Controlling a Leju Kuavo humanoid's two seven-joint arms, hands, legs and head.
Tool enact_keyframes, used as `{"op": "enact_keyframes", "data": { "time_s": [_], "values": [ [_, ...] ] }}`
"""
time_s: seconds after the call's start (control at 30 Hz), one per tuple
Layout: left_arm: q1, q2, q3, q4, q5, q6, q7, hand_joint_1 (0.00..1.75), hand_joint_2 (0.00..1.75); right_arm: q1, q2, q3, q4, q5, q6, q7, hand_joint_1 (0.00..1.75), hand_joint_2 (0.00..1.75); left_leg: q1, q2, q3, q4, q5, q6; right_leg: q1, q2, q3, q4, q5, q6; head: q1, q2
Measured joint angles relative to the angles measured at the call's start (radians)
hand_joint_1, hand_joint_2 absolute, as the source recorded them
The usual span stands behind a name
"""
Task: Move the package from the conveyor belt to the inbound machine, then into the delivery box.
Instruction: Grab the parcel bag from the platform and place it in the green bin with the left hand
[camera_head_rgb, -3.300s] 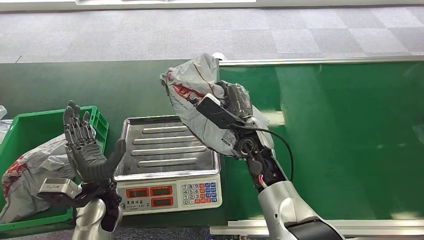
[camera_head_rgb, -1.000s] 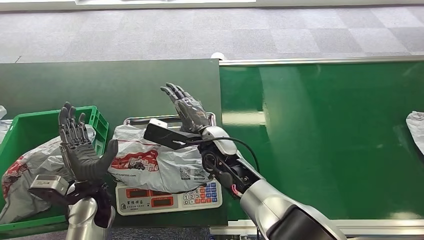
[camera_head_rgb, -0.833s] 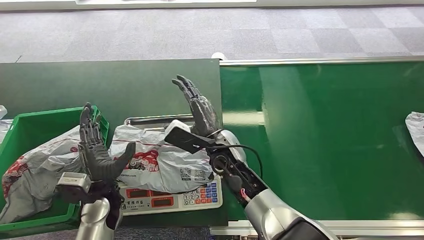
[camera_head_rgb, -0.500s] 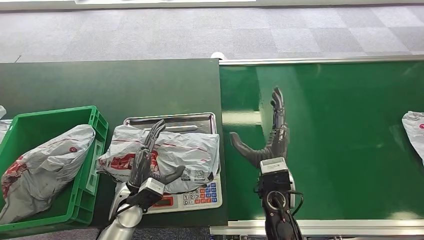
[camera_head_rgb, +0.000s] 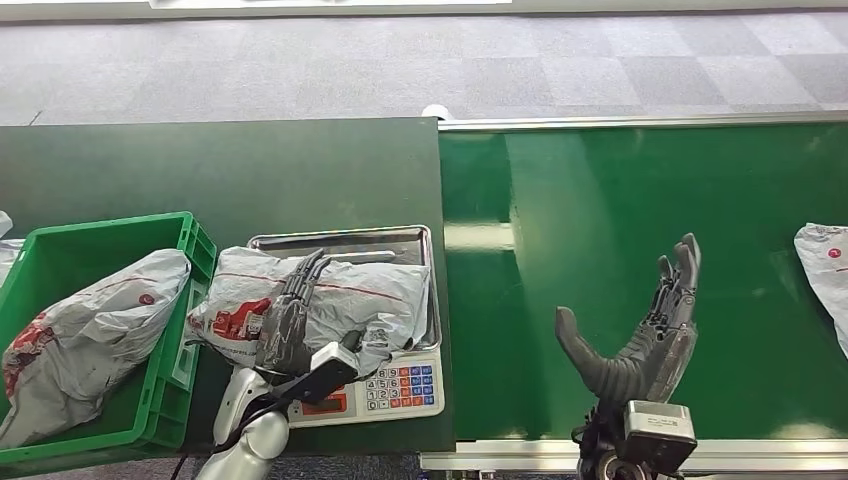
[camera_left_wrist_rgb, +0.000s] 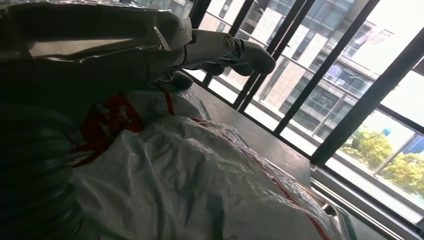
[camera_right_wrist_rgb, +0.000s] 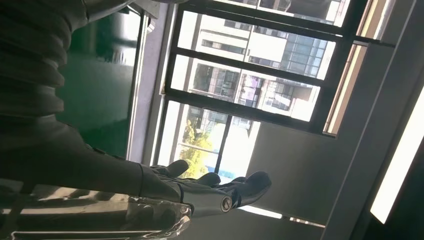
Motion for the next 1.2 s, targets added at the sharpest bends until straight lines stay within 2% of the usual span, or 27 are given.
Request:
{"op": "enact_keyframes", "data": {
  "time_s": [0.13,0.33,0.43,0.63,1.13,1.17,1.2],
  "values": [
    [0.004,0.003,0.050,-0.004,-0.063,0.048,0.084,0.00,1.75,0.046,-0.034,-0.011,-0.045,-0.048,-0.013,0.000,0.00,1.75,0.000,0.001,0.002,0.000,0.000,0.000,0.000,0.001,0.002,0.000,0.000,0.000,0.000,0.000],
    [0.022,-0.003,0.119,-0.028,-0.100,0.131,0.176,0.00,1.75,0.073,-0.044,-0.024,-0.074,-0.031,-0.012,0.000,0.00,1.75,0.001,0.002,0.005,-0.001,0.000,-0.001,0.001,0.002,0.003,0.000,0.000,-0.001,0.000,0.000],
    [0.032,-0.007,0.151,-0.038,-0.092,0.163,0.180,0.00,1.75,0.081,-0.044,-0.031,-0.083,-0.029,-0.011,0.000,0.00,1.75,0.001,0.002,0.005,-0.001,0.000,-0.001,0.001,0.002,0.003,0.000,0.000,-0.001,0.000,0.000],
    [0.039,-0.013,0.181,-0.047,-0.091,0.170,0.179,0.00,1.75,0.086,-0.044,-0.035,-0.091,-0.029,-0.011,0.000,0.00,1.75,0.001,0.002,0.005,-0.001,0.000,-0.001,0.001,0.002,0.003,0.000,0.000,-0.001,0.000,0.000],
    [0.041,-0.016,0.194,-0.051,-0.091,0.170,0.179,0.00,1.75,0.090,-0.044,-0.036,-0.095,-0.029,-0.011,0.000,0.00,1.75,0.001,0.002,0.005,-0.001,0.000,-0.001,0.001,0.002,0.003,0.000,0.000,-0.001,0.000,0.000],
    [0.041,-0.016,0.194,-0.051,-0.090,0.170,0.179,0.10,1.75,0.090,-0.044,-0.037,-0.095,-0.029,-0.011,0.000,0.00,1.75,0.001,0.002,0.005,-0.001,0.000,-0.001,0.001,0.002,0.003,0.000,0.000,-0.001,0.000,0.000],
    [0.041,-0.016,0.195,-0.051,-0.086,0.170,0.178,0.43,1.75,0.090,-0.044,-0.037,-0.095,-0.029,-0.011,0.000,0.00,1.75,0.001,0.002,0.005,-0.001,0.000,-0.001,0.001,0.002,0.003,0.000,0.000,-0.001,0.000,0.000]
  ]
}}
